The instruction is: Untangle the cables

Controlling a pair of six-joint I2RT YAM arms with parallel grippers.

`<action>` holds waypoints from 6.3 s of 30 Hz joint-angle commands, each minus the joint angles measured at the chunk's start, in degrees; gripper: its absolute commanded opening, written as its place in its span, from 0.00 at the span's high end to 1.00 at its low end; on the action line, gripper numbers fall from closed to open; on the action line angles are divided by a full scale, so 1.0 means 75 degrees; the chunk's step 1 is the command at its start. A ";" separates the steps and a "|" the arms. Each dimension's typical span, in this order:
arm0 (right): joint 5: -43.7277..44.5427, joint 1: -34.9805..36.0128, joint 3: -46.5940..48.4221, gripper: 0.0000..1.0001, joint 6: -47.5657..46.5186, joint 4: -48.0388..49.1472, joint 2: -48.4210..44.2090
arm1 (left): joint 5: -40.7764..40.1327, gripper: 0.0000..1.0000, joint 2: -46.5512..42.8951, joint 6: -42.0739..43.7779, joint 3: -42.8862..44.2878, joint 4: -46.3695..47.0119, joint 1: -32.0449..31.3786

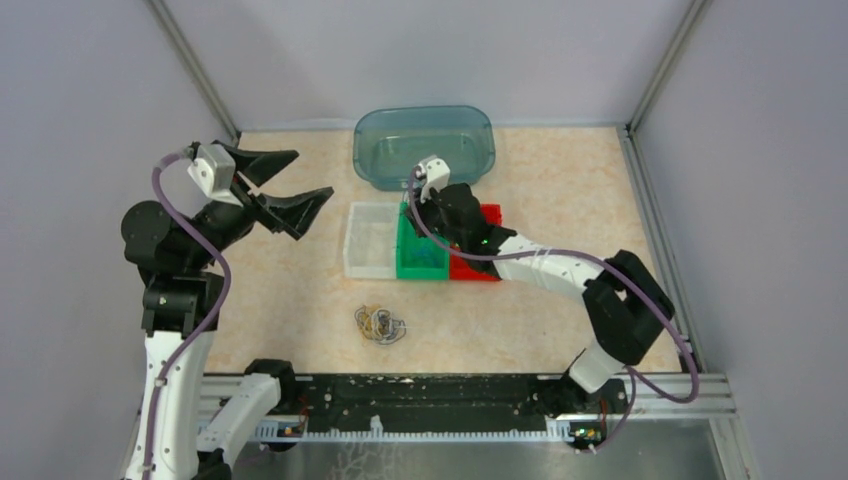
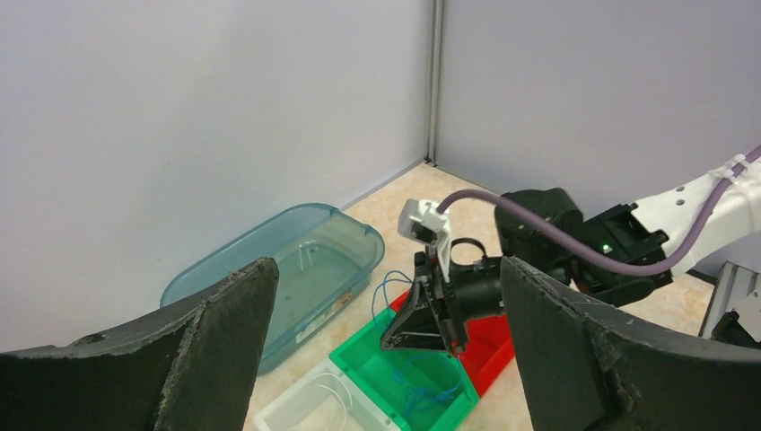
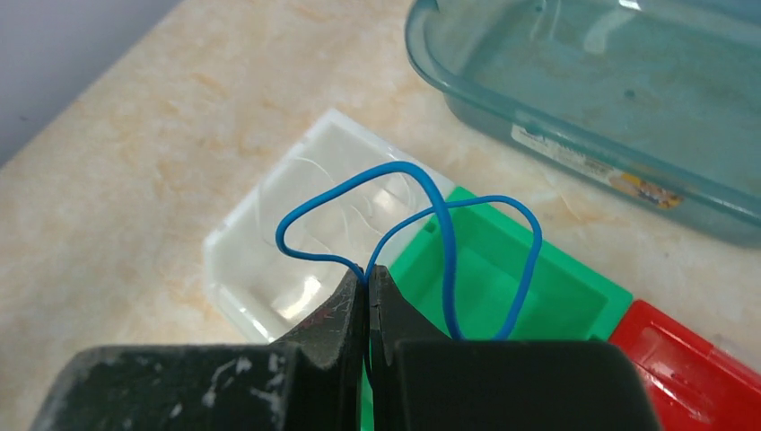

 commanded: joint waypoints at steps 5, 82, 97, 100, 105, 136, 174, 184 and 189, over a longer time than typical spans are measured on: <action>0.1469 -0.0065 0.1095 1.00 0.0037 -0.1082 0.1015 | -0.0193 0.01 -0.0079 0.0155 0.0180 -0.0277 0.0012; -0.0255 0.2923 -0.0676 0.64 0.0962 -0.1481 0.0358 | 0.0453 0.01 -0.0178 0.1926 -0.1390 -0.1120 0.0013; 0.0099 0.2923 0.0080 0.94 0.0997 -0.1610 0.0826 | 0.0660 0.00 -0.0275 0.2181 -0.1217 -0.1422 0.0015; 0.0167 0.2923 0.0308 0.95 0.0846 -0.1737 0.0341 | 0.0664 0.00 -0.0284 0.2187 -0.1203 -0.1474 0.0015; 0.0016 0.2932 0.0207 0.96 0.0737 -0.1377 -0.0513 | 0.0706 0.00 -0.0379 0.2113 -0.1225 -0.1501 0.0010; -0.2461 0.2425 -0.1164 0.93 0.1215 0.2010 -0.2596 | 0.3944 0.30 -0.0053 0.5113 -0.1030 -0.5394 0.0010; -0.1486 0.1763 -0.2007 0.30 0.2509 0.2879 -0.2565 | 0.2800 1.00 -0.0503 0.4179 -0.1320 -0.3357 -0.0031; -0.1801 0.2056 -0.2515 0.25 0.1734 0.4353 -0.2460 | 0.2793 1.00 -0.0508 0.3608 -0.1197 -0.2998 -0.0032; -0.1748 0.2348 -0.1649 0.25 0.1095 0.4310 -0.1615 | 0.2912 1.00 -0.0539 0.2955 -0.1112 -0.2769 -0.0032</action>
